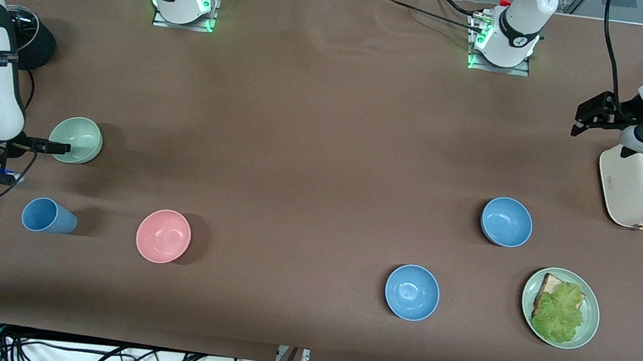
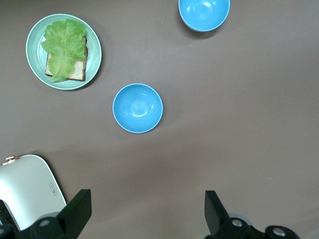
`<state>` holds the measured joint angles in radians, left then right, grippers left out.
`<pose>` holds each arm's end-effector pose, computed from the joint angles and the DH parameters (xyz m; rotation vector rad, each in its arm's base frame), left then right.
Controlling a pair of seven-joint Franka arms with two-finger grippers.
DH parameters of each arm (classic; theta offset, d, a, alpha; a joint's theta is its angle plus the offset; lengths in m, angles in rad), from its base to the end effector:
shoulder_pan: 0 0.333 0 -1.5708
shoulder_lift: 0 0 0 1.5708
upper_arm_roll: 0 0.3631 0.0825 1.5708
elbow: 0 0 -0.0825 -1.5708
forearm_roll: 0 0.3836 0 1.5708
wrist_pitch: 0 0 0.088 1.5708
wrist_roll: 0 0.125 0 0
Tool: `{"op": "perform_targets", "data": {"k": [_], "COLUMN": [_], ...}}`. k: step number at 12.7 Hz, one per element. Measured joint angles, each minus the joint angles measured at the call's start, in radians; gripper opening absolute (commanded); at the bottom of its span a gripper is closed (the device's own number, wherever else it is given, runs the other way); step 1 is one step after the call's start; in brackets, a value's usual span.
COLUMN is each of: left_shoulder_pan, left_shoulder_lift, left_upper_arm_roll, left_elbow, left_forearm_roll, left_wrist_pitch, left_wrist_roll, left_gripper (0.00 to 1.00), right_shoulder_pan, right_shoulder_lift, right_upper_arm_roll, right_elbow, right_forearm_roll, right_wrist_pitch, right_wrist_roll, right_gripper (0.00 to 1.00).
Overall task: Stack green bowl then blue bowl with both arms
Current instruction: 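Lower the right gripper over the pale green bowl and grasp its rim, then carry the pale green bowl with the right gripper to the table middle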
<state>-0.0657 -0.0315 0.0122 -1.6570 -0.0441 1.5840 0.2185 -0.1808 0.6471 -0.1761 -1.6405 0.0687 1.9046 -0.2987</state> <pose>0.5402 -0.0343 0.6315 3.0651 -0.4171 -0.0583 0.6286 -0.2136 0.2393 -3.0162 0.1177 0.5632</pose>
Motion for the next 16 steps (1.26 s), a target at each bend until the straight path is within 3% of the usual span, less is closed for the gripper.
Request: {"op": "perform_targets", "data": {"k": [3, 5, 6, 8, 10, 16], "left_shoulder_pan": [0.000, 0.000, 0.000, 0.000, 0.000, 0.000], "left_shoulder_lift": [0.000, 0.000, 0.000, 0.000, 0.000, 0.000], "left_upper_arm_roll": [0.000, 0.000, 0.000, 0.000, 0.000, 0.000], "left_elbow": [0.000, 0.000, 0.000, 0.000, 0.000, 0.000], "left_forearm_roll": [0.000, 0.000, 0.000, 0.000, 0.000, 0.000], "left_wrist_pitch": [0.000, 0.000, 0.000, 0.000, 0.000, 0.000], "left_wrist_roll": [0.000, 0.000, 0.000, 0.000, 0.000, 0.000], "left_gripper": [1.00, 1.00, 1.00, 1.00, 1.00, 1.00], "right_shoulder_pan": [-0.005, -0.009, -0.010, -0.010, -0.010, -0.010], "right_shoulder_lift": [0.000, 0.000, 0.001, 0.003, 0.005, -0.001], "right_upper_arm_roll": [0.000, 0.000, 0.000, 0.000, 0.000, 0.006], "right_elbow": [-0.028, -0.046, -0.051, -0.057, -0.059, -0.052], "right_forearm_roll": [0.011, 0.014, 0.016, 0.018, 0.018, 0.022], "right_wrist_pitch": [0.023, 0.036, 0.038, 0.039, 0.038, 0.024], "right_wrist_roll": [-0.002, -0.004, -0.005, -0.006, -0.021, -0.055], "right_gripper": [0.98, 0.86, 0.70, 0.26, 0.00, 0.00]}}
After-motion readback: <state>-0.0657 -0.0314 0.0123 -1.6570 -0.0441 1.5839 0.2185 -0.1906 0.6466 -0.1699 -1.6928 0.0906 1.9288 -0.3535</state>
